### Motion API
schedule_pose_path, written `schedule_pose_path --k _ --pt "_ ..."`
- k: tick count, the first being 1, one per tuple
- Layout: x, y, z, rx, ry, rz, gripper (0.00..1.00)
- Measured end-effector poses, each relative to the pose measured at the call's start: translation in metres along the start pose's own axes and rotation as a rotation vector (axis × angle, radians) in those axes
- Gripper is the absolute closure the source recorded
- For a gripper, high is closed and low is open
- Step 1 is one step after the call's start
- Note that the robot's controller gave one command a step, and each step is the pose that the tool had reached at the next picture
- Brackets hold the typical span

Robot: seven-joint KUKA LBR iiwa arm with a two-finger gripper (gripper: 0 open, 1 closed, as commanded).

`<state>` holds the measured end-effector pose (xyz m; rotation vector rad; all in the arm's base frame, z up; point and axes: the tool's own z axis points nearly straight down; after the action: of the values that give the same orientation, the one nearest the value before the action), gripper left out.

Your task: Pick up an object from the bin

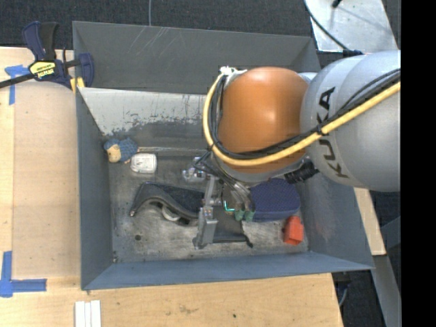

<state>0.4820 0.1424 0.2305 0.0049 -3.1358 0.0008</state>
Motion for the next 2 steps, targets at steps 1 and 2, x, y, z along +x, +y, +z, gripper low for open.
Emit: schedule_pose_path --k 1,2 --pt "-0.057 0.009 0.159 -0.005 -0.016 0.233 0.0" --pt "-0.064 0.014 0.129 -0.004 -0.011 0.359 0.0"
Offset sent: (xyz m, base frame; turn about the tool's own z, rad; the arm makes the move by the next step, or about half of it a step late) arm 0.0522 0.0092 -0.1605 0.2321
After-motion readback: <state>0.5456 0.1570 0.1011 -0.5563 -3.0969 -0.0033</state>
